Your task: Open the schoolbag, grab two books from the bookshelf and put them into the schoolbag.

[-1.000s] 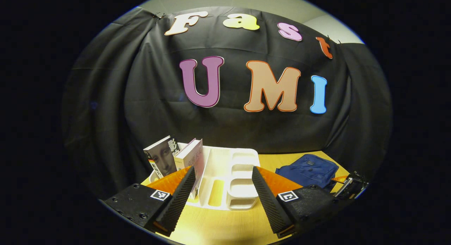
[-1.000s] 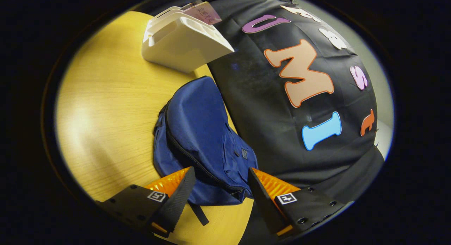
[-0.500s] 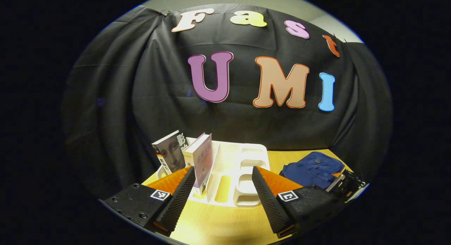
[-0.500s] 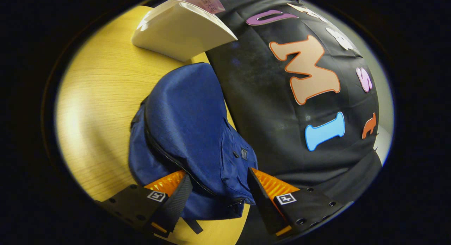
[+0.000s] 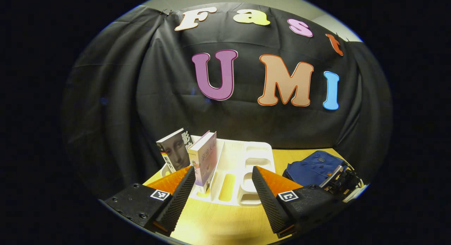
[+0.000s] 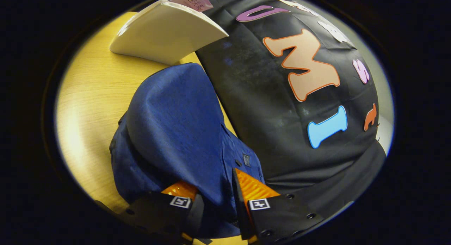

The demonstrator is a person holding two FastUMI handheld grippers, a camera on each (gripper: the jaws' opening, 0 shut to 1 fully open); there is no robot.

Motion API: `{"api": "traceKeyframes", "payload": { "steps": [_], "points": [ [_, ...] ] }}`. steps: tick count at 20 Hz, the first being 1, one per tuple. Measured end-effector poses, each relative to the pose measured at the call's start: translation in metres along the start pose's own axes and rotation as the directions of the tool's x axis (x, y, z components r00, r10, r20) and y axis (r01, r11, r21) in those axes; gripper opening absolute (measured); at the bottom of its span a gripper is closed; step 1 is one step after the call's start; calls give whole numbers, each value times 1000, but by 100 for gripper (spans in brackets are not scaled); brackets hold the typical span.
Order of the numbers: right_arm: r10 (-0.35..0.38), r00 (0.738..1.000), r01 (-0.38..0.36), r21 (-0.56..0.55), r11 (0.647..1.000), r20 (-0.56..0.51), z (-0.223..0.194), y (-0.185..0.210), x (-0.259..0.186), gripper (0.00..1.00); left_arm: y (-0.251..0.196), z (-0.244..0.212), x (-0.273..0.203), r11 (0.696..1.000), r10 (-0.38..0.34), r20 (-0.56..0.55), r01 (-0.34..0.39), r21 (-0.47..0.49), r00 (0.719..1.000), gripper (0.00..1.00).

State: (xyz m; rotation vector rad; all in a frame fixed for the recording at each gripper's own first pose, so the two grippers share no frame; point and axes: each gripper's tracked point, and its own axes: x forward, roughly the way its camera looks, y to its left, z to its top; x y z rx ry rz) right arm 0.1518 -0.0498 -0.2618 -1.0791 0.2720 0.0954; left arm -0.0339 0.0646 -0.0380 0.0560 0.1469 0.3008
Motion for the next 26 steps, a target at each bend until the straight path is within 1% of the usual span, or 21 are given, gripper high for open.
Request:
{"api": "traceKeyframes", "payload": {
  "steps": [1,2,3,4,6,9,10,12,13,14,16,18,19,20,21,24,26],
  "points": [
    [7,1000,-7,2,1000,0,0,3,2,25,0,0,1,1000,3,-2,-3,0,1000,92],
    [-7,1000,7,-9,1000,3,2,4,-3,16,1,-1,1,1000,8,-5,-8,-1,1000,95],
    [-23,1000,23,-17,1000,16,6,0,-3,14,2,-2,2,1000,11,-8,-11,-3,1000,95],
    [-28,999,28,-17,999,16,4,-1,-4,11,2,-2,3,1000,12,-11,-12,-7,1000,95],
    [-17,1000,16,23,1000,13,3,-2,-2,5,3,-5,6,1000,19,-17,-19,-18,1000,95],
    [-1,1000,0,55,998,12,7,-7,-4,5,8,-6,13,999,32,-34,-33,-27,999,95],
    [18,1000,-18,66,998,11,6,-6,-4,3,10,-7,16,999,35,-41,-36,-27,999,95],
    [37,999,-37,106,994,2,3,-8,-3,5,13,-10,21,999,34,-61,-37,-34,998,95],
    [33,999,-33,120,992,2,5,-13,-5,5,17,-10,25,999,38,-71,-40,-35,997,95],
    [15,1000,-16,128,992,8,9,-21,-6,7,25,-11,31,998,58,-90,-61,-32,994,95],
    [2,1000,-3,145,989,7,11,-27,-7,3,32,-11,38,997,71,-112,-75,-26,991,95],
    [-5,1000,5,183,983,0,11,-35,-6,3,38,-5,46,997,79,-117,-80,0,990,95],
    [-3,1000,4,198,980,-4,11,-36,-7,3,39,-2,51,997,76,-127,-74,18,989,92],
    [-3,1000,5,209,978,-7,13,-38,-7,3,41,-1,56,997,73,-138,-68,35,988,92],
    [-7,1000,8,215,977,-8,16,-41,-6,3,43,1,61,997,69,-150,-61,57,986,95],
    [-16,1000,18,231,973,-11,16,-47,-6,3,50,5,75,993,65,-177,-45,112,982,94],
    [-19,1000,22,239,971,-13,17,-50,-7,3,54,9,87,991,58,-192,-33,131,980,93]
  ]
}}
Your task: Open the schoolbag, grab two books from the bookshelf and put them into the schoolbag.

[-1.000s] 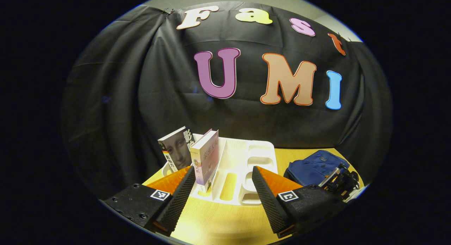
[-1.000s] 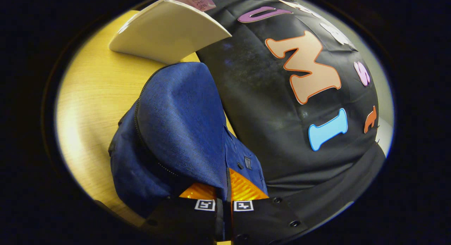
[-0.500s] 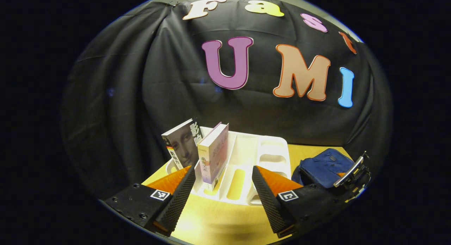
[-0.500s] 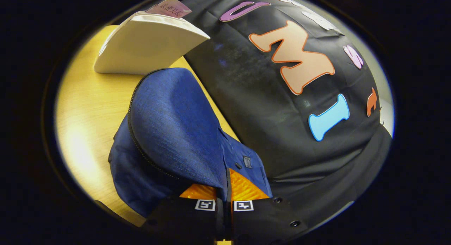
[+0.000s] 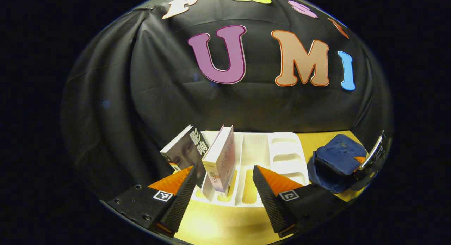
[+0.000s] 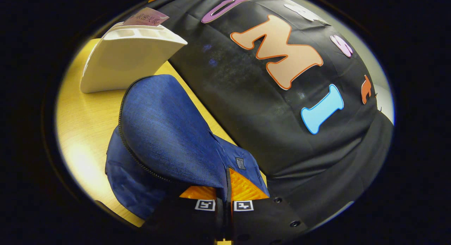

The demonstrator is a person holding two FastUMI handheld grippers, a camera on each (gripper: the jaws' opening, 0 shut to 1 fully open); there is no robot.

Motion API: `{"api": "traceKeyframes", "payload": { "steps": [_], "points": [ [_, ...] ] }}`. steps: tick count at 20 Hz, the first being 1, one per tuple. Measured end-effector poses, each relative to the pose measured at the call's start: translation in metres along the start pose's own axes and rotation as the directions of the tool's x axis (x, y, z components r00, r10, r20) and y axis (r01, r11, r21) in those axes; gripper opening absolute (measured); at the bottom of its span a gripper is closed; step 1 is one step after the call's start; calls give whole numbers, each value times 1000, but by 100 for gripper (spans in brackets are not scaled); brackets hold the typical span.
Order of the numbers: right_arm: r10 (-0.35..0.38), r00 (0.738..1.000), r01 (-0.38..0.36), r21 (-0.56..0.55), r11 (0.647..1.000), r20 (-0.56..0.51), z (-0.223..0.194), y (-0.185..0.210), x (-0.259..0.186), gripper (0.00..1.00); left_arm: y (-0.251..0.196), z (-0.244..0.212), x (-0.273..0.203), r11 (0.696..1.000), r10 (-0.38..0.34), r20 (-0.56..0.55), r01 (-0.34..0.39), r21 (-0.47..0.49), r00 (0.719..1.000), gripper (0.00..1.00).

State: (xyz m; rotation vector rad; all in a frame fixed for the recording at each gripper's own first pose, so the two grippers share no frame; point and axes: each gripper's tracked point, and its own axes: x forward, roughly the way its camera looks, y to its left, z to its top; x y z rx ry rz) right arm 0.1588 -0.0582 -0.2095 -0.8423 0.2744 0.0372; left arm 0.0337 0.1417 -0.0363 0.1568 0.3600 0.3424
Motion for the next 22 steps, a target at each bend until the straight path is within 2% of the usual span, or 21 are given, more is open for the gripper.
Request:
{"api": "traceKeyframes", "payload": {
  "steps": [1,4,8,11,17,22],
  "points": [
    [-1,1000,1,6,1000,-2,1,-1,2,5,3,3,5,1000,0,-16,0,4,1000,94],
    [-6,1000,6,19,1000,-7,2,-3,-1,3,9,7,19,1000,-4,-57,5,19,998,95],
    [-12,1000,12,30,999,-12,2,-5,0,3,10,1,36,998,-62,-166,64,7,984,95],
    [-17,1000,18,36,999,-9,3,-8,-1,3,10,-14,46,994,-107,-282,106,-20,953,94],
    [-24,1000,24,40,999,-9,3,-11,-2,3,15,-26,62,984,-135,-426,173,51,894,95],
    [-32,999,32,32,999,-7,3,-14,-5,3,11,-31,72,976,-173,-557,215,11,812,93]
  ]
}}
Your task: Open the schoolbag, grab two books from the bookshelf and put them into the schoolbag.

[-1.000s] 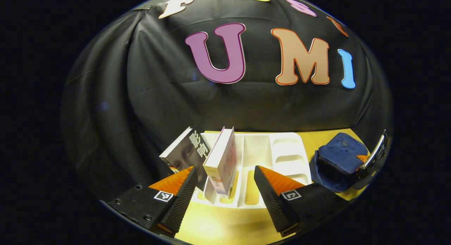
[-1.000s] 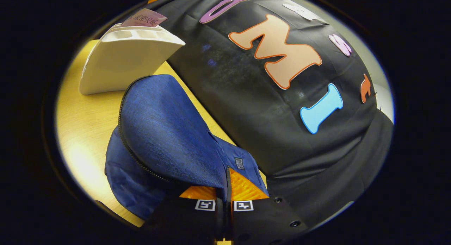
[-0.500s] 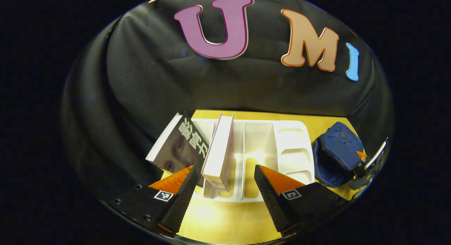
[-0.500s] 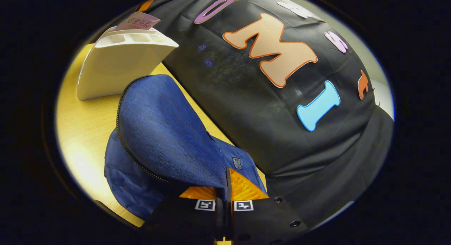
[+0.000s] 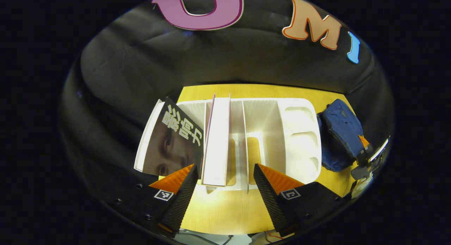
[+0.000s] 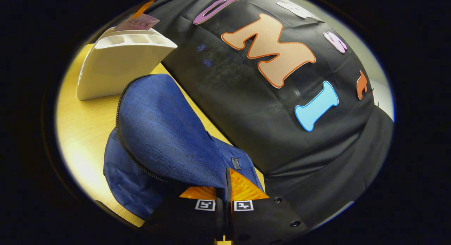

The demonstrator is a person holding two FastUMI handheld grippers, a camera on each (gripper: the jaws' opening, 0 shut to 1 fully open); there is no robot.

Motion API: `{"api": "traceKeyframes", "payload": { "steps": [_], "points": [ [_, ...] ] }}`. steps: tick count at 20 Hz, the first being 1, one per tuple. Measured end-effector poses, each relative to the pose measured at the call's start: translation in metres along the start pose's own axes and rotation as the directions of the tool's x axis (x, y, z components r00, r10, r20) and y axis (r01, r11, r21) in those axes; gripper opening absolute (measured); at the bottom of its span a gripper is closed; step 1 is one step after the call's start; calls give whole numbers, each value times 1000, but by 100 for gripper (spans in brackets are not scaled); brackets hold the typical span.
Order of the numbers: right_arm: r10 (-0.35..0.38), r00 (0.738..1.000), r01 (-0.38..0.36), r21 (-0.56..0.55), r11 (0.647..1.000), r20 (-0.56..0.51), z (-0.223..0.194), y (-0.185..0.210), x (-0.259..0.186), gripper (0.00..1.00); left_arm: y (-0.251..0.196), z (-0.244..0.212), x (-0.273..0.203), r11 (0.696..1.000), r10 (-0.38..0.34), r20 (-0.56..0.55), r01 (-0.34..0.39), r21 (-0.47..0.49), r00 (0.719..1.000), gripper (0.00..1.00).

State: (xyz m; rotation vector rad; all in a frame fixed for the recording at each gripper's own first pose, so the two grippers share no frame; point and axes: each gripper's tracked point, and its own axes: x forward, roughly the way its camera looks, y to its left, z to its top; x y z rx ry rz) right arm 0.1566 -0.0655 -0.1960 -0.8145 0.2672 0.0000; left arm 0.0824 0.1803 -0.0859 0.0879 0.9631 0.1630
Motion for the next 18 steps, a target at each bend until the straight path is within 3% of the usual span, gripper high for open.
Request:
{"api": "traceKeyframes", "payload": {
  "steps": [6,13,14,15,18],
  "points": [
    [-24,1000,24,4,1000,-3,4,-7,-3,3,8,23,23,999,-23,-86,27,40,996,91],
    [-33,999,33,34,999,-8,7,-19,-2,3,7,8,56,997,-67,-222,73,20,973,65],
    [-37,999,38,35,999,-7,8,-20,-3,3,8,8,61,997,-61,-229,68,21,972,51],
    [-40,999,40,38,998,-7,8,-22,-4,3,10,8,63,998,-52,-242,59,24,969,46],
    [-38,999,38,35,999,-8,9,-21,-4,3,7,3,67,997,-62,-287,72,21,956,39]
  ]
}}
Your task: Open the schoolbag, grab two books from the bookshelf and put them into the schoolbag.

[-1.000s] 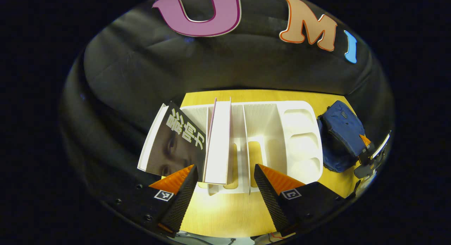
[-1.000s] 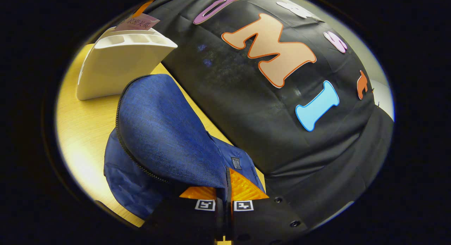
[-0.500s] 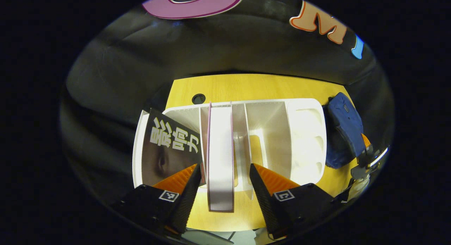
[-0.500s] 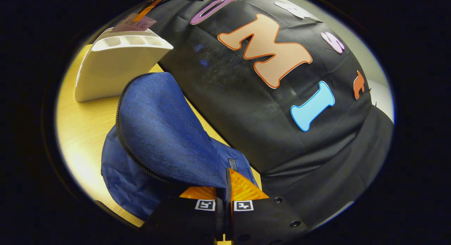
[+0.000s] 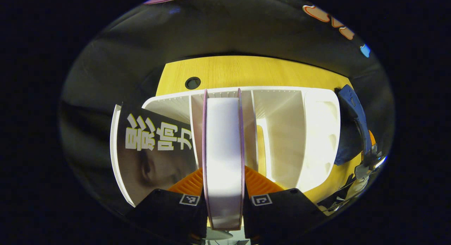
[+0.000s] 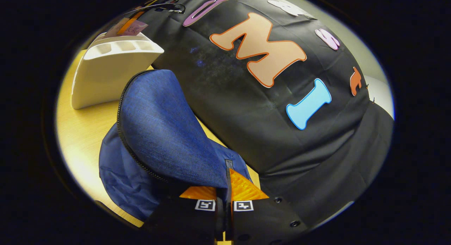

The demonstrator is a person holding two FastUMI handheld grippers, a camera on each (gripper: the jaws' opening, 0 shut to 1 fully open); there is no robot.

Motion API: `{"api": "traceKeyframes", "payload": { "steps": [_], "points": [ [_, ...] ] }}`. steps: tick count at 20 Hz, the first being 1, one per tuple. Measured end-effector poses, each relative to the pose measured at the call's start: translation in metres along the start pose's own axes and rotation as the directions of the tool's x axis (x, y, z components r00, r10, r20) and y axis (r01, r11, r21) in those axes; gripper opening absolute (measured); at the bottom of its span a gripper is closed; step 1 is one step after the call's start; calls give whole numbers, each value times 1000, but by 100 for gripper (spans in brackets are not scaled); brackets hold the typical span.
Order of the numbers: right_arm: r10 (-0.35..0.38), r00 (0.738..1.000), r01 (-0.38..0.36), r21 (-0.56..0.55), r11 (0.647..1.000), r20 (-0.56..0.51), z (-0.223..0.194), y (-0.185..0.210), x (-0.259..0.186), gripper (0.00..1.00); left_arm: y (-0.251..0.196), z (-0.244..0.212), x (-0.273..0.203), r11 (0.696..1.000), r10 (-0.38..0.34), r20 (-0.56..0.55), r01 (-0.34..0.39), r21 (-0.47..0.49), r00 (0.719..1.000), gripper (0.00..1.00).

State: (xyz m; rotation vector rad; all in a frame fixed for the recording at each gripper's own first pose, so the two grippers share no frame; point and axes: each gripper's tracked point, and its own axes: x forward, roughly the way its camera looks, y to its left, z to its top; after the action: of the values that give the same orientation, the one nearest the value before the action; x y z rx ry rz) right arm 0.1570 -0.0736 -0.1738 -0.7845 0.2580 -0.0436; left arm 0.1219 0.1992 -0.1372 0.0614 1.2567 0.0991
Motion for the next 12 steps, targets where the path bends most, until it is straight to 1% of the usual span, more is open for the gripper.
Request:
{"api": "traceKeyframes", "payload": {
  "steps": [1,2,5,6,7,9,11,12],
  "points": [
    [1,1000,-1,-2,1000,0,-1,0,0,3,-4,0,3,1000,-16,-12,16,6,1000,39],
    [1,1000,-1,-2,1000,0,0,0,0,3,-3,-1,3,1000,-11,-23,12,10,1000,39],
    [2,1000,-2,3,1000,-1,0,0,0,2,-1,-6,3,1000,22,-69,-23,-7,997,38],
    [3,1000,-3,0,1000,-1,1,-1,0,5,0,-6,3,999,34,-77,-35,-12,997,38],
    [6,1000,-6,-5,1000,-1,0,0,-1,3,0,-7,2,999,39,-81,-40,-15,996,38],
    [11,1000,-11,-12,1000,-1,-1,-1,-3,3,0,-12,0,997,59,-100,-63,-37,993,37],
    [13,1000,-13,-15,1000,0,0,-3,-2,5,-1,-17,-7,996,63,-122,-70,-55,991,36],
    [15,1000,-15,-14,1000,0,0,-2,-3,4,-1,-20,-12,995,64,-125,-72,-62,990,36]
  ]
}}
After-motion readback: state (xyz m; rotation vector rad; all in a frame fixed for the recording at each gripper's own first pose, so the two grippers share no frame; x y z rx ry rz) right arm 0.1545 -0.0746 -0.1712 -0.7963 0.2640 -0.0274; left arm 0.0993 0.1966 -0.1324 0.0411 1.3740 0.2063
